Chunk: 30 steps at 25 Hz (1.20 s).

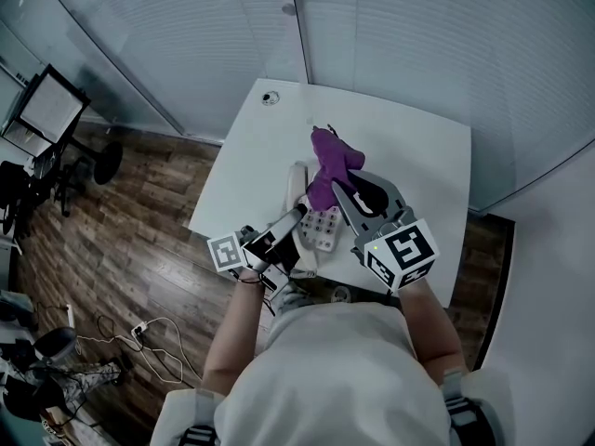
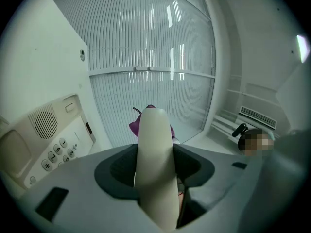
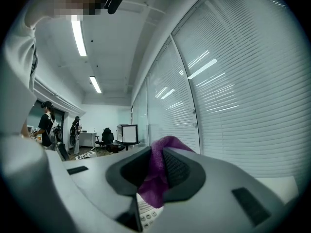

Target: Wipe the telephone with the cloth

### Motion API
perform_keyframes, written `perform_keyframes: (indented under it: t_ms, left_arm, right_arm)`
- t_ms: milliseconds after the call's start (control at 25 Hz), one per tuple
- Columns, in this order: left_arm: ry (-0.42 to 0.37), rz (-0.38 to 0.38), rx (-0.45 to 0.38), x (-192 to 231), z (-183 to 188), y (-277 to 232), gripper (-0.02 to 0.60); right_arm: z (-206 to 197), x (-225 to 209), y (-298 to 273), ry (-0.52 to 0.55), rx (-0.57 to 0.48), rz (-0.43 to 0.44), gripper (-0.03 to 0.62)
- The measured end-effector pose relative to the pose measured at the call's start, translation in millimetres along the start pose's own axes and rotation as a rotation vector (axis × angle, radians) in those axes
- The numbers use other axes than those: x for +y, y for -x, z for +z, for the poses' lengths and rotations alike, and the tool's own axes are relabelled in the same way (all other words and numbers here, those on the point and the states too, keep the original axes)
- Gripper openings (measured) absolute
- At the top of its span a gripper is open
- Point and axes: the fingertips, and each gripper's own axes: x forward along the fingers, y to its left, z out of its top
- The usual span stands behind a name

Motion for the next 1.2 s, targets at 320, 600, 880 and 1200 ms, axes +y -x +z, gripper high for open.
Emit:
perform_keyframes:
  t_ms: [320, 600, 880, 1200]
  left_arm:
    - [0.005, -0.036, 0.037, -2, -5, -3, 0.225]
    - [0.017, -0.049, 0.065, -5, -13, -5, 0.225]
    - [0.016, -0.050, 0.087, -6, -17, -6, 0.225]
    - [0.037, -0.072, 0.048, -5, -11, -5, 0.225]
  right_arm:
    - [0, 1, -22, 0.027, 0.020, 0.039, 0.081]
    - [-6, 11, -30, 0.019, 0.037, 0.069, 0.081]
    - [-7, 14, -29, -0.010, 0.044, 0.087, 0.081]
    - [-15, 23, -26, -0.017, 0.057, 0.113, 0.081]
